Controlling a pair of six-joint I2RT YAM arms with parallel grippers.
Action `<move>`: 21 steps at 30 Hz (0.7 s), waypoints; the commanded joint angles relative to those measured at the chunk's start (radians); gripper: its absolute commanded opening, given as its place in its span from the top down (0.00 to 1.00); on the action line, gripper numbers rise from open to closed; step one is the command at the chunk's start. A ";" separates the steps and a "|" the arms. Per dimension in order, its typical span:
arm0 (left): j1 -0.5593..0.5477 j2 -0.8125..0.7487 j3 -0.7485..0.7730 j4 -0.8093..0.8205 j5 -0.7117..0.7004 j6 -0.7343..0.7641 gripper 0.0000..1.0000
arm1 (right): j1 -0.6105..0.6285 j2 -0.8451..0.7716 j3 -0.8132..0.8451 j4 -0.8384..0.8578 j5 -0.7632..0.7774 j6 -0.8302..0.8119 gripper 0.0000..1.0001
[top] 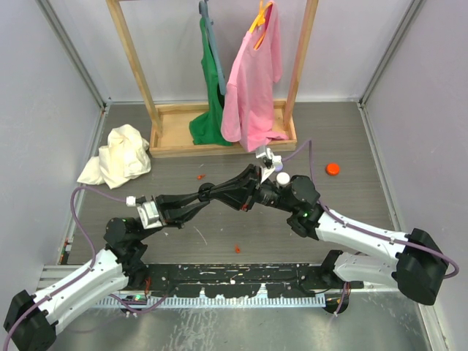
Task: Insert the wireless bluetooth earbuds into the charging case
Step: Place the earbud in the charging case.
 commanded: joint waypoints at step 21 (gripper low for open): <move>0.002 -0.029 0.014 0.025 -0.006 -0.015 1.00 | -0.004 -0.054 0.036 -0.155 0.138 -0.107 0.54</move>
